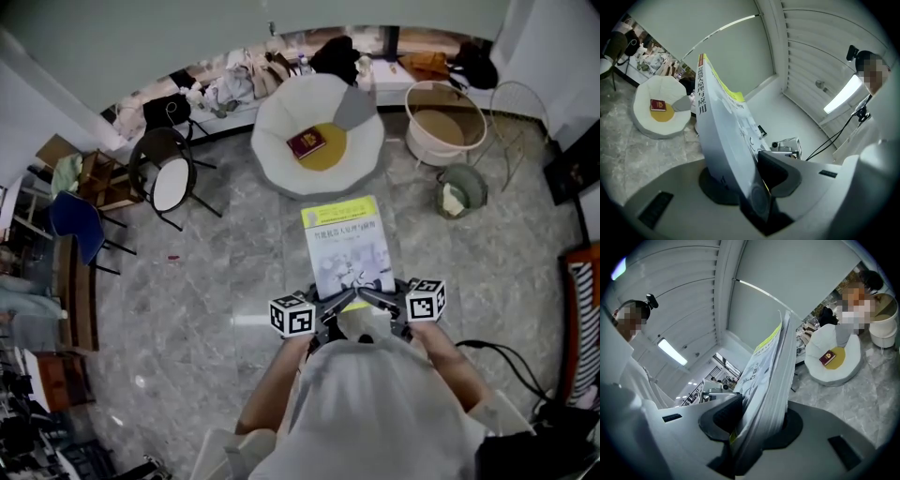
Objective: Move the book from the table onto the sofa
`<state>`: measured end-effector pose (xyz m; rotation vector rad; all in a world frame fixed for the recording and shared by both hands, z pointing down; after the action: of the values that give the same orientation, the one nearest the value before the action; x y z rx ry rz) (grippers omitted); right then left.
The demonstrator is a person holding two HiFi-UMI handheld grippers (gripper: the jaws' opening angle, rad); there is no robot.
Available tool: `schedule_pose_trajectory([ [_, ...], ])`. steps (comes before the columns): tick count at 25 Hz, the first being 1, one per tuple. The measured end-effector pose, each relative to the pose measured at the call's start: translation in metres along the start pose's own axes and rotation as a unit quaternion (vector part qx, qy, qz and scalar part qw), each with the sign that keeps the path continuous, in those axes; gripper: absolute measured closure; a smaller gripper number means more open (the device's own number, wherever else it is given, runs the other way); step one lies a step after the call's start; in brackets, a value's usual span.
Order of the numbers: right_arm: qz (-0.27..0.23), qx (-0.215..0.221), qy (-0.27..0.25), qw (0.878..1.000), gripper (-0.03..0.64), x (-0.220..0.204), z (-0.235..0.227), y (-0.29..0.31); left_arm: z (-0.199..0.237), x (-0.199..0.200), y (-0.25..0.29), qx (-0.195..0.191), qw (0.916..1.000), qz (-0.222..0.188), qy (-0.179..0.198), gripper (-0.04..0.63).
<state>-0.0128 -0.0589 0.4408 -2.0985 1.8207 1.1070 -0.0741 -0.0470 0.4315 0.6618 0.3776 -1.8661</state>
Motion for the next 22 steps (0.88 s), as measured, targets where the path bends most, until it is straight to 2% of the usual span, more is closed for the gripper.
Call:
schedule_pose_trajectory([
  [13, -0.036, -0.028, 0.019, 0.999, 0.488, 0.12, -0.03, 0.122, 0.098, 0.145, -0.037, -0.023, 0.9989, 0.039, 0.011, 0.485],
  [22, -0.051, -0.036, 0.023, 0.998, 0.488, 0.177, -0.056, 0.181, 0.155, 0.209, -0.047, -0.026, 0.9981, 0.054, 0.015, 0.485],
])
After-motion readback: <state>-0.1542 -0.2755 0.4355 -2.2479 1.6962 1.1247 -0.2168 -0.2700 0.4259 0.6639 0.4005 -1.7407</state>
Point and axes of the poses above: the fingertips, and each gripper's own axes: y forward along the fingers, z to its left, x out of its top, the point moved 2 cm from there along -y, backward along the fingers, and after that the axes turned 13 degrees about -x, right-handed, at the moved point
